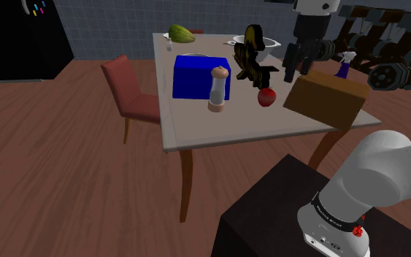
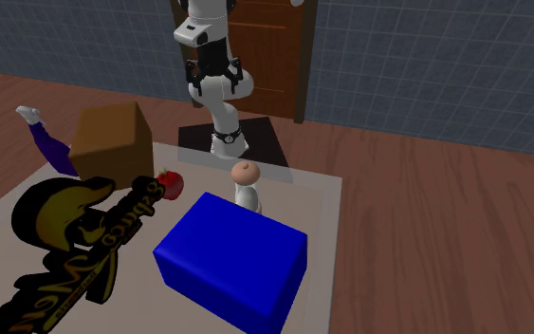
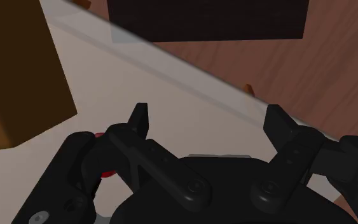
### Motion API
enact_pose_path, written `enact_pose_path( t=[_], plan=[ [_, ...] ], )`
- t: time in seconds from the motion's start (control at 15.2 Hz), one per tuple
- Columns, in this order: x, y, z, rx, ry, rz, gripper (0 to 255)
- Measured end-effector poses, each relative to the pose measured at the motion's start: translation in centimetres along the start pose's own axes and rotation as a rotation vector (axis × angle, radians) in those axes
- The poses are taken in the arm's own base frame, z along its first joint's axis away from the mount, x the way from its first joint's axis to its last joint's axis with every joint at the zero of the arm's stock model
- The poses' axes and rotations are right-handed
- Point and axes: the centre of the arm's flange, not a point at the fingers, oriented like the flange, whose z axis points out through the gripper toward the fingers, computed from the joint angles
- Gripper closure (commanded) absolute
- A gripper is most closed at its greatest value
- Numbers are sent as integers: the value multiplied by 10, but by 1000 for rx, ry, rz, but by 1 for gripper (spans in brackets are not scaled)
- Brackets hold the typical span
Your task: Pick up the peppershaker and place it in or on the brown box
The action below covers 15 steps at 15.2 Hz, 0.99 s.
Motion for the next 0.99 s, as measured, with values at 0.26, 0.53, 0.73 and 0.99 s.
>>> enact_pose_path(
  t=[0.26,0.53,0.73,0.99],
  plan=[
    [25,-4,-1,11,0,-2,0],
    [77,-5,2,31,-1,-5,0],
    [116,-13,2,47,-1,-7,0],
    [170,-16,5,68,-1,-10,0]
  ],
)
